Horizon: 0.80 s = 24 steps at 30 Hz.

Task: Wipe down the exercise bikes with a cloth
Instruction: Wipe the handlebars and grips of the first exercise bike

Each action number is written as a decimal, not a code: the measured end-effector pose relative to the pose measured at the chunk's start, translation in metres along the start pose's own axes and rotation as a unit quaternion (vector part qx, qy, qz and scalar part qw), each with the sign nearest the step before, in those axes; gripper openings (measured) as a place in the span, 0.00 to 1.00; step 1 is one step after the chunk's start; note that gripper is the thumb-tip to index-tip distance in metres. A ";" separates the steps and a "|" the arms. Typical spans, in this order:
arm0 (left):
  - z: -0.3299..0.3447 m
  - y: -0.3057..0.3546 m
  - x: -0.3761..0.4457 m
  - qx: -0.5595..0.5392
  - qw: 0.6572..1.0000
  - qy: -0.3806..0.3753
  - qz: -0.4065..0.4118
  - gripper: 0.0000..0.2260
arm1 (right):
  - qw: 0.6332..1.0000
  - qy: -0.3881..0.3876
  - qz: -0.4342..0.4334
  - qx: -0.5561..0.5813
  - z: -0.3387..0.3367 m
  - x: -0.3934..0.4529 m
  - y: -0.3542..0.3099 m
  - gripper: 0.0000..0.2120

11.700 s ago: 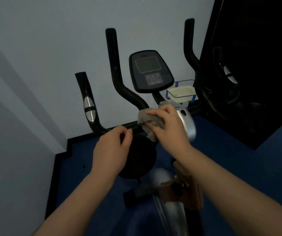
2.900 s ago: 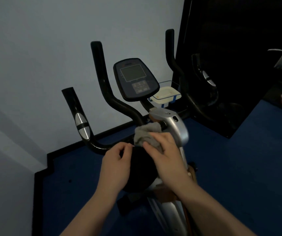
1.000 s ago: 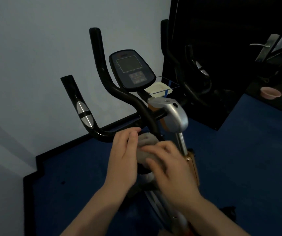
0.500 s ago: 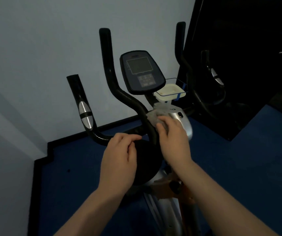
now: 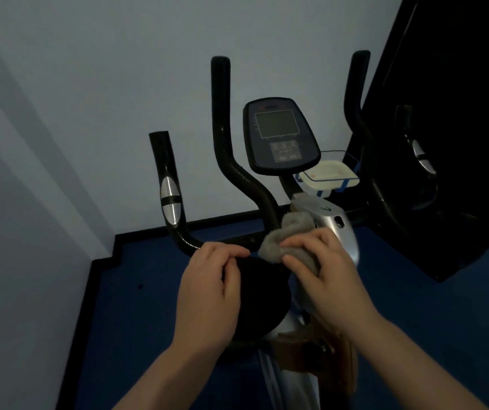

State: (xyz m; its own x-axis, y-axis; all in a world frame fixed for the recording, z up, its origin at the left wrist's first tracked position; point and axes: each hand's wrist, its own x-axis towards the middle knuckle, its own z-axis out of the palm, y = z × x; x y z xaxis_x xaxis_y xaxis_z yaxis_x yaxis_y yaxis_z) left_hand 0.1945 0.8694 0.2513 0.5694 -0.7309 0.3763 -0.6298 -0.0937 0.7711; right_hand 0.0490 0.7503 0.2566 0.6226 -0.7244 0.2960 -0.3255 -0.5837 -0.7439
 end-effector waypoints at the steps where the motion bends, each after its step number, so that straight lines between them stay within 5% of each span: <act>1: 0.001 0.000 -0.001 -0.008 1.000 0.011 -0.005 0.11 | 1.000 -0.014 -0.009 -0.015 -0.004 0.003 0.001 0.09; 6: 0.001 0.001 -0.003 -0.029 0.997 0.054 -0.039 0.09 | 0.976 -0.025 -0.148 -0.161 0.000 0.049 -0.022 0.11; 15: -0.075 -0.044 0.021 -0.075 0.978 0.167 -0.102 0.07 | 0.912 -0.207 -0.262 -0.240 -0.005 0.084 -0.018 0.18; 24: -0.059 -0.061 0.052 0.024 0.996 0.067 -0.061 0.15 | 0.870 -0.358 -0.224 -0.256 0.023 0.114 -0.053 0.17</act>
State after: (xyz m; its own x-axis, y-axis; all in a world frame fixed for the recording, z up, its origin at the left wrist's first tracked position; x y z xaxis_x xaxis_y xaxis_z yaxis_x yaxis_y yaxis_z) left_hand 0.2935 0.8769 0.2543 0.7065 -0.6158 0.3488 -0.5747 -0.2115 0.7906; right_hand 0.1540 0.7070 0.3157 0.9923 -0.0757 -0.0978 -0.0967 -0.9678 -0.2322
